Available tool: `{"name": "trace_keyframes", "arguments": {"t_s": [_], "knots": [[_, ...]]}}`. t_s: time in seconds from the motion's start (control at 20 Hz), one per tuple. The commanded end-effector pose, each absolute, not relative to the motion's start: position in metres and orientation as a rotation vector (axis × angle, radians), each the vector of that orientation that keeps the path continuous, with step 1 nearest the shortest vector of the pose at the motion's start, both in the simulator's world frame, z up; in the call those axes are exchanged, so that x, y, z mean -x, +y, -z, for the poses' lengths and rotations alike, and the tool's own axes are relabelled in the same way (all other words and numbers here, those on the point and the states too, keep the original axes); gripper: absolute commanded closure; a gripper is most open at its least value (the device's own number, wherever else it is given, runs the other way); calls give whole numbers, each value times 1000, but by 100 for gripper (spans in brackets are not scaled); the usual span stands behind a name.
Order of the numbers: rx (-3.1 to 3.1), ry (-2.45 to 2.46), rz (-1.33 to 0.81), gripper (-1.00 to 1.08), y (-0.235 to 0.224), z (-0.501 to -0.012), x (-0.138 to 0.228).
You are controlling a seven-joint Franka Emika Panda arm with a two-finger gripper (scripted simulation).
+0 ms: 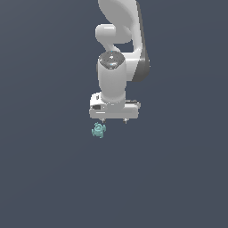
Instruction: Pick up the object and move it to a goal position.
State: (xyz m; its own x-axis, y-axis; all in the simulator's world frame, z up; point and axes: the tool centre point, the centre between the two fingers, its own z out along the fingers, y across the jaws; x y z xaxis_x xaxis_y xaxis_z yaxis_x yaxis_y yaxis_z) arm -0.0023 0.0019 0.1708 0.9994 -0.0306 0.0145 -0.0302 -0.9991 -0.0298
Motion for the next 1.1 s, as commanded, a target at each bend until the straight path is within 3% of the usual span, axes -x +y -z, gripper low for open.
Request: {"name": "trace_keyframes", "arguments": {"t_s": [0.0, 0.65, 1.05], "knots": [[3112, 47, 23, -92, 2, -171, 2], [3099, 81, 41, -92, -12, -187, -2], [3103, 182, 31, -92, -30, -163, 4]]}}
